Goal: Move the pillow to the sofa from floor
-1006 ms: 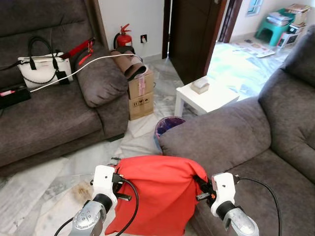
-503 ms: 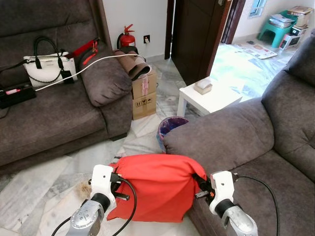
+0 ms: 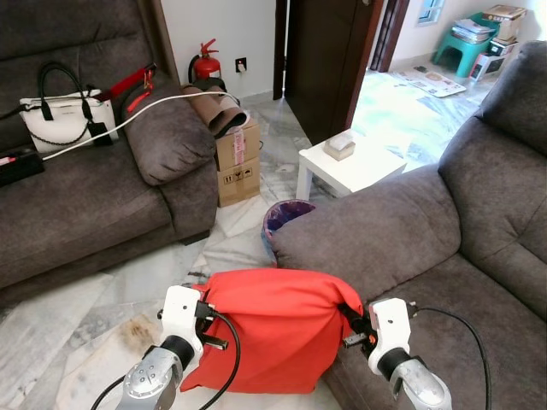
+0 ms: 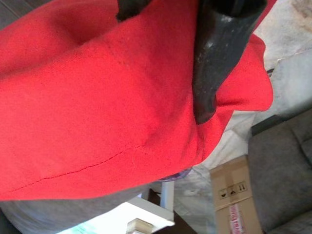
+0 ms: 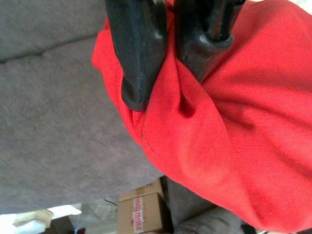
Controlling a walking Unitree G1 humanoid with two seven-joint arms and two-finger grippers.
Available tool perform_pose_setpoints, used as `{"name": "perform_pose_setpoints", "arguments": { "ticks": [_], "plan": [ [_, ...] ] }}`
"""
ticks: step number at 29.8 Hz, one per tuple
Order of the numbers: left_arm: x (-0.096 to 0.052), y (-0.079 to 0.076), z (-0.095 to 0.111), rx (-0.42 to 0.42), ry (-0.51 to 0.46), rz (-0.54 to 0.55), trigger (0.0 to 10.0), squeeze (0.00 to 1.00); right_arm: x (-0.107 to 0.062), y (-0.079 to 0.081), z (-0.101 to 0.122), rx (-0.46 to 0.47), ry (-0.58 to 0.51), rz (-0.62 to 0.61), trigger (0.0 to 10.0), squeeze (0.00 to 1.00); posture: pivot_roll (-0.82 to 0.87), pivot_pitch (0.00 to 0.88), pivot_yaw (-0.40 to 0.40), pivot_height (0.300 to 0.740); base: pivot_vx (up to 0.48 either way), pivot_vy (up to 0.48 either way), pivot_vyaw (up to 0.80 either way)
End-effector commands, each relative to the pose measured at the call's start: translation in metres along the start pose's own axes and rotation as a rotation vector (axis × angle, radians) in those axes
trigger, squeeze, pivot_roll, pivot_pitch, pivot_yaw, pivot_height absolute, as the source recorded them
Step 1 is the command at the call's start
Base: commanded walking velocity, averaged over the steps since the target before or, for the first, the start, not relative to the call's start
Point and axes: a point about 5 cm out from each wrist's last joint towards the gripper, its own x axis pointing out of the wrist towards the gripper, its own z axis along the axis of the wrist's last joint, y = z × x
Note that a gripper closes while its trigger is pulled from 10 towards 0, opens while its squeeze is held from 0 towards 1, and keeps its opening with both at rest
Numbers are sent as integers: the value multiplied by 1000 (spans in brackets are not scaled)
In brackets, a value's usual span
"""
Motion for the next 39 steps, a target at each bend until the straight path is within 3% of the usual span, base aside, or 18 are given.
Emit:
{"name": "perform_pose_setpoints", "arguments": {
  "ticks": [1,6,39],
  "plan": [
    [2,2,21,0,-107,0,10000,0,0,-6,5,-12,-29,-30,10000,0,52,110,20,740,0,0,0],
    [2,2,22,1,-115,4,10000,0,0,-7,5,-12,-28,-30,10000,0,54,110,19,740,0,0,-800],
    [-1,3,21,-23,-129,48,10000,0,1,-6,11,-1,-85,-12,10000,0,54,110,14,740,0,0,0]
  ]
}}
